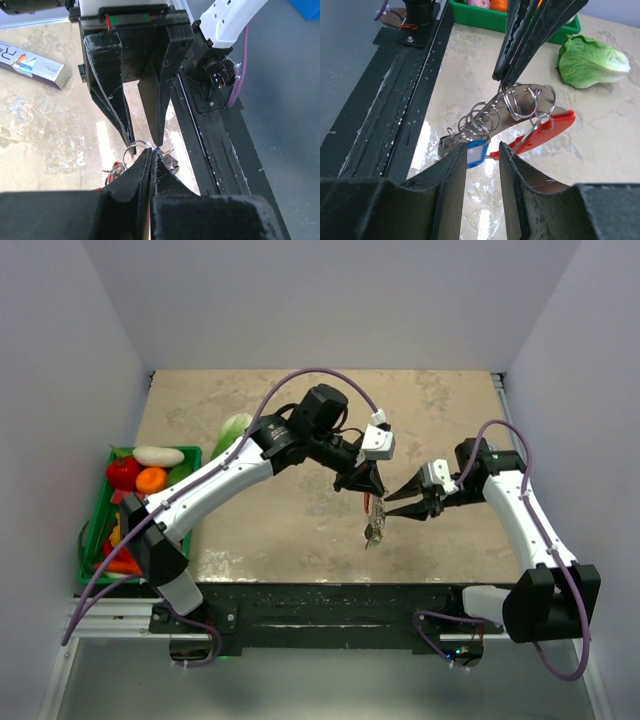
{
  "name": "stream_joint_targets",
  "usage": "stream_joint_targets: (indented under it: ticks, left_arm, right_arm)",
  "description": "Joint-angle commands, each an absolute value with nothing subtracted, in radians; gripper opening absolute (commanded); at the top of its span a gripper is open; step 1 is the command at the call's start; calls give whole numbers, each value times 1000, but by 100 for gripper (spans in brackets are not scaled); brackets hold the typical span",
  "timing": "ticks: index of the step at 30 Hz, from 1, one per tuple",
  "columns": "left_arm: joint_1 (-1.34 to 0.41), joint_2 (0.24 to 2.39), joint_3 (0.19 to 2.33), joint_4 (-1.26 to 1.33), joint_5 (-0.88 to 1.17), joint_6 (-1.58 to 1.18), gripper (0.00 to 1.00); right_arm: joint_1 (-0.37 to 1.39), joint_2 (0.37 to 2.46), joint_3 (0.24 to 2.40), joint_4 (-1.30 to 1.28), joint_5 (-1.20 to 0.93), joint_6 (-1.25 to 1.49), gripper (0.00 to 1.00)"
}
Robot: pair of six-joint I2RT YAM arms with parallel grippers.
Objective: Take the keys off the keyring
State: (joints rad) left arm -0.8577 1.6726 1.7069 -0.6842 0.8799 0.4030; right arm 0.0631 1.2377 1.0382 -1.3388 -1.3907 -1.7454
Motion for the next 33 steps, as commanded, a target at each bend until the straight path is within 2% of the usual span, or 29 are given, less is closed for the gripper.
stream_joint_targets:
  ticks: [1, 7, 17, 24, 33]
  left_arm:
    - [-853, 1646, 1770, -669, 913, 388, 0]
    - [-854, 1658, 1781, -664, 910, 384, 0]
    - [-867, 1664, 1779, -669, 916, 380, 0]
    - [-874, 1667, 1776, -672, 919, 380, 0]
    - [-879, 1674, 1769, -670, 910, 385, 0]
  right_arm:
    - [80, 1235, 1035, -1416, -1444, -1743, 36]
    - [90, 1238, 1045, -1416, -1457, -1741, 34]
    - [92, 1266, 1060, -1416, -1463, -1749, 26]
    - [92, 1282, 1075, -1416, -1474, -1743, 25]
    - [94, 1278, 1103, -1416, -1491, -1718, 30]
